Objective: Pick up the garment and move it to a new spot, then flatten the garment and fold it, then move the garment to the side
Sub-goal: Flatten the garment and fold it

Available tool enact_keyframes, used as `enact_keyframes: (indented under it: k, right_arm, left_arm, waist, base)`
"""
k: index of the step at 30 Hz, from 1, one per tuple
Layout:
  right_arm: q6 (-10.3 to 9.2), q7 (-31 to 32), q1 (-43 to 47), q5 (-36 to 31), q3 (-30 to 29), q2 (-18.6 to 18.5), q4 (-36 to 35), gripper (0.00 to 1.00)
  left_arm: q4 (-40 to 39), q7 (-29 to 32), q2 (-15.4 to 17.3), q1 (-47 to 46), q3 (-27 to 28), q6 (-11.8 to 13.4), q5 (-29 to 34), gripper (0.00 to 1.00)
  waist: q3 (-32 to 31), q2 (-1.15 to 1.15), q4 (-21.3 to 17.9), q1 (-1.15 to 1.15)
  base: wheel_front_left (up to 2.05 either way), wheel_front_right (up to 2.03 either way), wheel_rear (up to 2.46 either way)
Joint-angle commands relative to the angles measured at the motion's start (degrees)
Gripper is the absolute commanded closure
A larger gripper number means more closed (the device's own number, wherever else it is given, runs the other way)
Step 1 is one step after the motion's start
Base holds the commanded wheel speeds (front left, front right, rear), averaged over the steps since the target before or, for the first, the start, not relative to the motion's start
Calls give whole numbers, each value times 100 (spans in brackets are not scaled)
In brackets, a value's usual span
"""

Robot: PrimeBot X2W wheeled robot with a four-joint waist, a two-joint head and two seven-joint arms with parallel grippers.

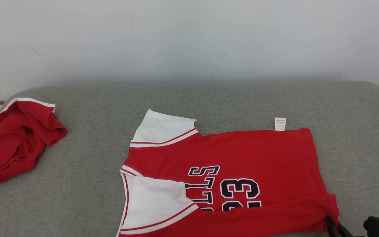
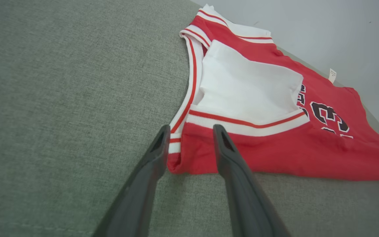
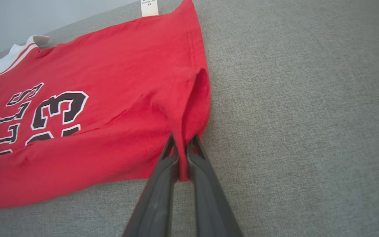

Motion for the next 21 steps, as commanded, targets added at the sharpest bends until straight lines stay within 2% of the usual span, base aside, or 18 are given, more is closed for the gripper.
enact_keyframes:
  k: [1, 9, 12, 21]
  right_arm:
    - [-3, -77, -2, -77, -41, 38, 12, 0]
    - [-2, -558, -143, -408, -138, 227, -102, 0]
    - [-2, -810, -193, -534, -106, 291, -242, 0]
    - [-2, -1466, -294, -881, 27, 583, -596, 0]
  left_arm:
    - [14, -52, 9, -45, 31, 1, 48, 0]
    - [-179, -136, -71, -115, 275, 72, 188, 0]
    - [-471, -146, -18, -131, 445, 178, 541, 0]
    - [-1538, -145, -229, 176, 1184, 411, 1515, 0]
  waist:
    - [4, 0, -5, 0]
    - [-1, 0, -14, 0]
    - [-22, 0, -14, 0]
    - [-60, 0, -20, 0]
  base:
    - [0, 0, 0]
    - [0, 0, 0]
    - [0, 0, 0]
    - [0, 0, 0]
